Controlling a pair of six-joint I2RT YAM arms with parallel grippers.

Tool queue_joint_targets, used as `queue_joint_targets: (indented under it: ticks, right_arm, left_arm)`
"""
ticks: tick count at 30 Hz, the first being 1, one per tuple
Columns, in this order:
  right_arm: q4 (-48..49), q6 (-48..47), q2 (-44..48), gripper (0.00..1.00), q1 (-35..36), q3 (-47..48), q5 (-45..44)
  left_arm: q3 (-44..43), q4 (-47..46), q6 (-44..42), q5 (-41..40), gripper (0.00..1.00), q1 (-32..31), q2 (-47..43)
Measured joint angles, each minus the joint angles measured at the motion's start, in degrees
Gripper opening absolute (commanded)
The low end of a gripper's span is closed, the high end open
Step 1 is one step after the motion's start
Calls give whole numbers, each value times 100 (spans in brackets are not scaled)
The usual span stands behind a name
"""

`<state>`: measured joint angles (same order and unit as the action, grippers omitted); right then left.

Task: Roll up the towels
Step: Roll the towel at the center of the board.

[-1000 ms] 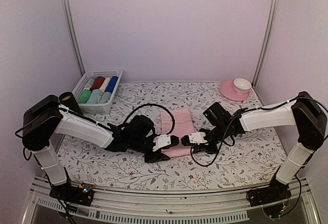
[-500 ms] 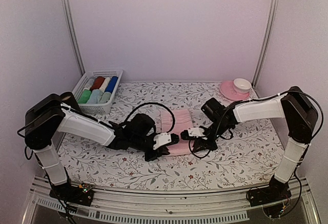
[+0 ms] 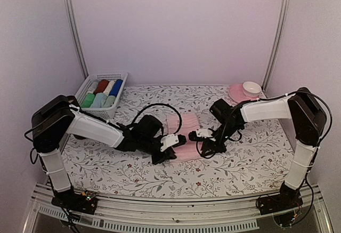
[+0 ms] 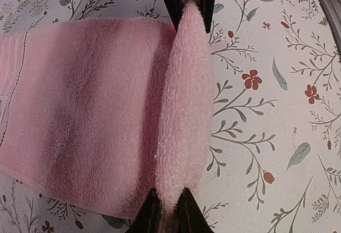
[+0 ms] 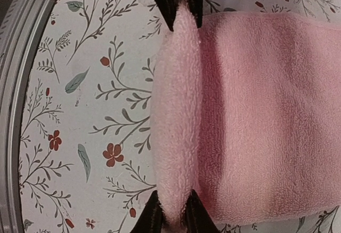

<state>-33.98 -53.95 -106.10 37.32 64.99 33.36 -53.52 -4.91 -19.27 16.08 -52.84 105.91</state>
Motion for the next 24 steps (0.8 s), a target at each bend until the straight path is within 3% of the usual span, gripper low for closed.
queue_joint_targets:
  ticks: [11,15,17,24]
  right_arm:
    - [-72,55,-87,36,-223,96,7]
    - [-4,57,85,37,-321,44,-4]
    - [57,52,348,35,-354,-46,9]
    - [188,-94,1014,9,-393,-208,385]
  left_arm:
    - [-160,129,94,-127,8,44,155]
    - [-249,186,96,-133,8,57,229]
    - [-284,219,96,-133,8,66,258]
    - [-315,234,114,-133,8,83,289]
